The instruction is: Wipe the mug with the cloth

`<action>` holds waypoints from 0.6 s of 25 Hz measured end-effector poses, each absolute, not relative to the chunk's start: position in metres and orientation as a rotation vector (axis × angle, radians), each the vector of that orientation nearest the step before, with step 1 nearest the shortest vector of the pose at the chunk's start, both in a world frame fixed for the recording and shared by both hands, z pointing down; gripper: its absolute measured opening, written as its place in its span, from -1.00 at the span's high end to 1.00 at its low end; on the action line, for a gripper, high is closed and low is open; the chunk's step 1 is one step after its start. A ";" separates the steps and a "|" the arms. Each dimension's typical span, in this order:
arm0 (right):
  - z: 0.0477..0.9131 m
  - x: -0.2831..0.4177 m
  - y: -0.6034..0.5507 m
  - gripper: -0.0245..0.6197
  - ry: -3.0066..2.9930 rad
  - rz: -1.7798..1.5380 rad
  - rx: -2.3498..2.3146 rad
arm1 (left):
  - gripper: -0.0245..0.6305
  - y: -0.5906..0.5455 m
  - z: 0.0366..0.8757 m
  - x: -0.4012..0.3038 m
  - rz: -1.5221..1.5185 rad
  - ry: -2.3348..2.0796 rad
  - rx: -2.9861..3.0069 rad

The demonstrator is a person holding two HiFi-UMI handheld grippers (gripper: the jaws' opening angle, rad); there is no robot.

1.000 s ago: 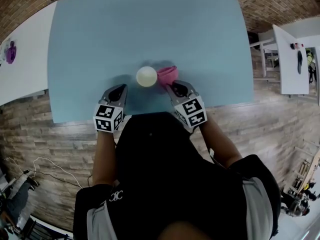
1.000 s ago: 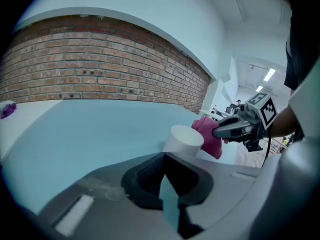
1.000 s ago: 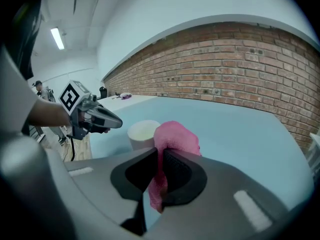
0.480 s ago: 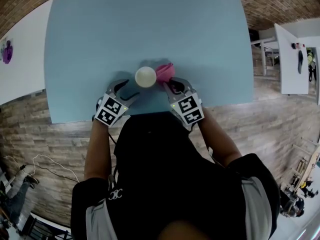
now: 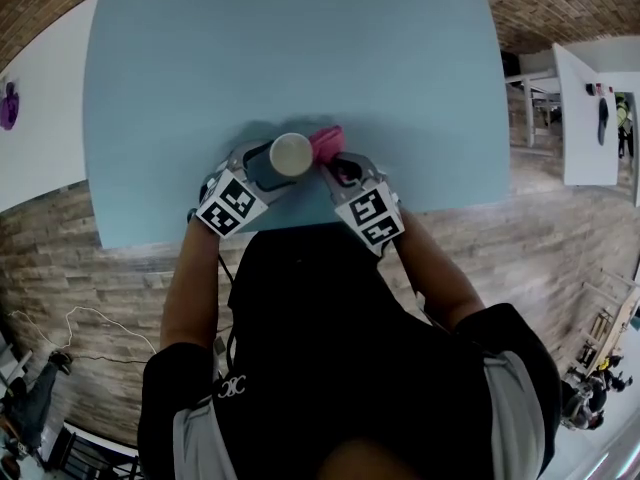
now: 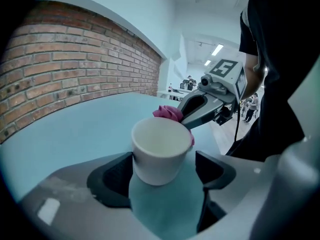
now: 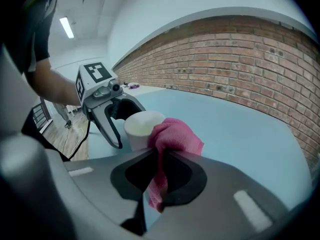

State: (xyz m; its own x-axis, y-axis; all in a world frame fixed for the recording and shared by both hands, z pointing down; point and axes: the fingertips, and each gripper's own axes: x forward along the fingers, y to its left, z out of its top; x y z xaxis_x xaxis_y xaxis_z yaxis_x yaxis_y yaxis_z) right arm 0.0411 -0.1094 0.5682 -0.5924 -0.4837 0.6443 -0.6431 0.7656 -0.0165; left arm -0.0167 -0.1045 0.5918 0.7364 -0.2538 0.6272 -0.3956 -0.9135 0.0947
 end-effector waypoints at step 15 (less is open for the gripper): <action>0.605 0.017 -0.094 0.81 -2.301 0.414 0.654 | -0.30 -0.115 0.597 -0.013 0.921 -0.593 2.693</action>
